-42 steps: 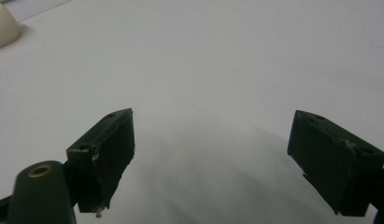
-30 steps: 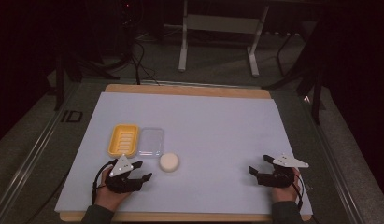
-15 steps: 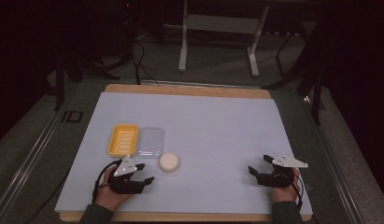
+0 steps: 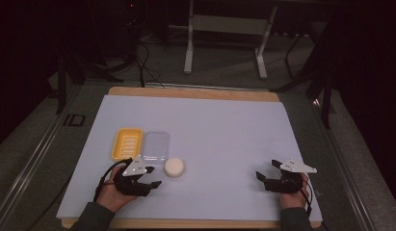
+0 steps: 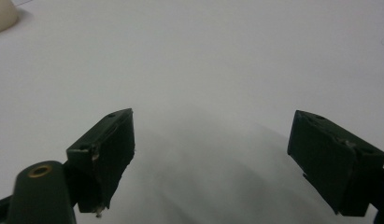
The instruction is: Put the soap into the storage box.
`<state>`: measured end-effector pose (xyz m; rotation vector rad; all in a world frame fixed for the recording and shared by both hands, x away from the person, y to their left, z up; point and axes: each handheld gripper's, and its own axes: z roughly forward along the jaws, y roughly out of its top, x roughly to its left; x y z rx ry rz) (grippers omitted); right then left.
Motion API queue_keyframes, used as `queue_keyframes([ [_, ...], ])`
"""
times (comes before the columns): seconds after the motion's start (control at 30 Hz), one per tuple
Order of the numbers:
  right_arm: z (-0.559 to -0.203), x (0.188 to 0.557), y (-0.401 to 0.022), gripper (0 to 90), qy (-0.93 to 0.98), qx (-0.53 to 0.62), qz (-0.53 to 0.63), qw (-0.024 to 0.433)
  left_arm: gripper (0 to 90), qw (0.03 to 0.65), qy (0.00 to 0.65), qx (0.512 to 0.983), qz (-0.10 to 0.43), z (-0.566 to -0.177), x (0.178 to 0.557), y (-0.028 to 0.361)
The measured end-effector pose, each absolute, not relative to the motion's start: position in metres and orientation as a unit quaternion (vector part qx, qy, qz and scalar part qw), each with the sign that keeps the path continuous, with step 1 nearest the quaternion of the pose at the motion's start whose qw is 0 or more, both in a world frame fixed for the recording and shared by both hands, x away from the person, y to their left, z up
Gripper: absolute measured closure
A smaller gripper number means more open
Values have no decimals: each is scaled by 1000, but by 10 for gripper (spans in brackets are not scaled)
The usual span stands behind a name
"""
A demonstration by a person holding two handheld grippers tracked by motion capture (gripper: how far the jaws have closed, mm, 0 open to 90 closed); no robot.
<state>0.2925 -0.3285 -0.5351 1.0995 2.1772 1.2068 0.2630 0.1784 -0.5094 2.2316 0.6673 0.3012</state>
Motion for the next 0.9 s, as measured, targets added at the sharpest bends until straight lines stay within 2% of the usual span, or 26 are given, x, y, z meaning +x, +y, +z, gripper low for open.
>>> queue_keyframes([
  [0.47, -535, 292, -329, 149, 779, 401, 433, 210, 370, 359, 216, 901, 117, -489, 282, 161],
  [0.9, -535, 292, -329, 149, 778, 401, 434, 211, 373, 313, 190, 924, 112, -475, 298, 155],
])
